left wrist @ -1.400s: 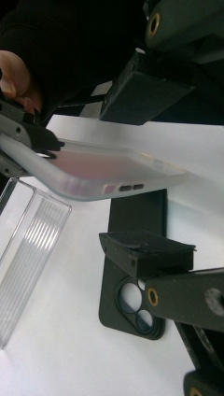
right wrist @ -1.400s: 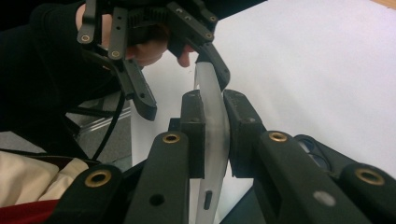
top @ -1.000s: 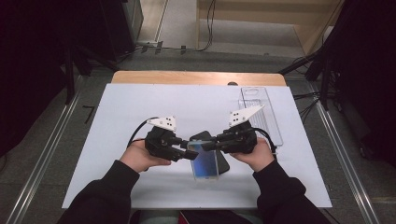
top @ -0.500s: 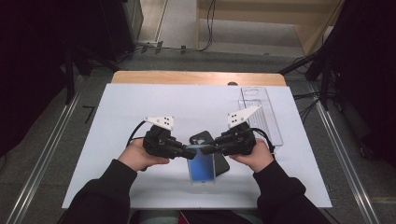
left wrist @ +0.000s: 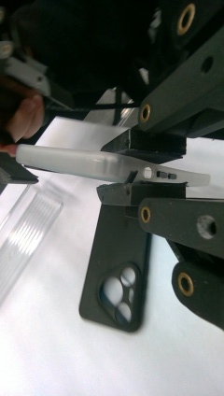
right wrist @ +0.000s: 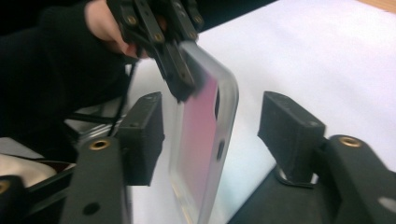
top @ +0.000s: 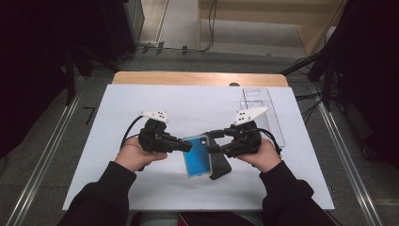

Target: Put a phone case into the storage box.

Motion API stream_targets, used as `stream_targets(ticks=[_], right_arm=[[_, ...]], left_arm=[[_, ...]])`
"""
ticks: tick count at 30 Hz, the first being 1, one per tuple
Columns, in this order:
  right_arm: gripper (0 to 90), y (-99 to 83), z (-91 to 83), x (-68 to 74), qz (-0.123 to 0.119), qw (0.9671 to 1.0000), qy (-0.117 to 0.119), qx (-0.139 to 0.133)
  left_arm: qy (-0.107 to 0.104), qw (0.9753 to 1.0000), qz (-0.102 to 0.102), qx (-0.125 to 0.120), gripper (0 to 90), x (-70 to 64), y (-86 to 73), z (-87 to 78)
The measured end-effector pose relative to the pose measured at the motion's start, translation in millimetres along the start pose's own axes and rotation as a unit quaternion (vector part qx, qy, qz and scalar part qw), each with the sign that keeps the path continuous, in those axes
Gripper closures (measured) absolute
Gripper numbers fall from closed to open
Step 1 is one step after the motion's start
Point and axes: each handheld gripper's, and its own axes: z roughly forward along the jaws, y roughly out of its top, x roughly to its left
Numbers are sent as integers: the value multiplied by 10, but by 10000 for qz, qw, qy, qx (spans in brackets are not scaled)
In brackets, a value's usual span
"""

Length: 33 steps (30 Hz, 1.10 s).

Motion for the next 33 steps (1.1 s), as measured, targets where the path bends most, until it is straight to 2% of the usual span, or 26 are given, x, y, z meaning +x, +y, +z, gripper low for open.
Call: stream_targets(ticks=[3,5,7,8,10,12,14,15,20,23,24,26,28,30,33], right_arm=[[284,-31,29,-16,65,9999,-135,48],[264,-50,49,-6,1,9996,-250,120],[263,-60,76,-14,175,9993,-268,190],[263,-67,87,-21,263,9993,-200,176],[243,-82,99,-24,341,9990,-251,126],[146,-104,111,-34,328,9989,-332,23],[30,-131,129,-42,399,9981,-471,-47],[0,-147,145,-43,442,9974,-559,-58],[0,-191,198,-32,657,9947,-782,86],[0,-193,224,4,625,9933,-968,117],[0,-194,240,19,630,9925,-1044,133],[0,-190,282,55,657,9887,-1335,194],[0,-189,345,101,558,9832,-1720,255],[0,-191,391,132,610,9806,-1842,260],[0,-208,449,171,773,9796,-1850,121]], left_arm=[[232,9995,-163,-122,812,20,9,-45],[378,9987,-277,-199,811,37,12,-79],[511,9975,-355,-320,811,48,14,-114],[576,9967,-415,-382,811,54,16,-133],[701,9949,-567,-463,812,65,23,-166],[777,9932,-692,-521,811,68,22,-181],[951,9919,-677,-503,811,47,23,-182],[1052,9909,-683,-486,811,29,27,-177],[1207,9876,-857,-514,810,-24,50,-148],[1342,9851,-928,-537,809,-44,54,-145],[1384,9840,-971,-556,810,-49,54,-143],[1455,9824,-1025,-566,810,-58,56,-139],[1571,9805,-1042,-546,810,-75,61,-129],[1642,9783,-1146,-529,810,-88,69,-115],[1688,9767,-1208,-551,810,-108,74,-102]])
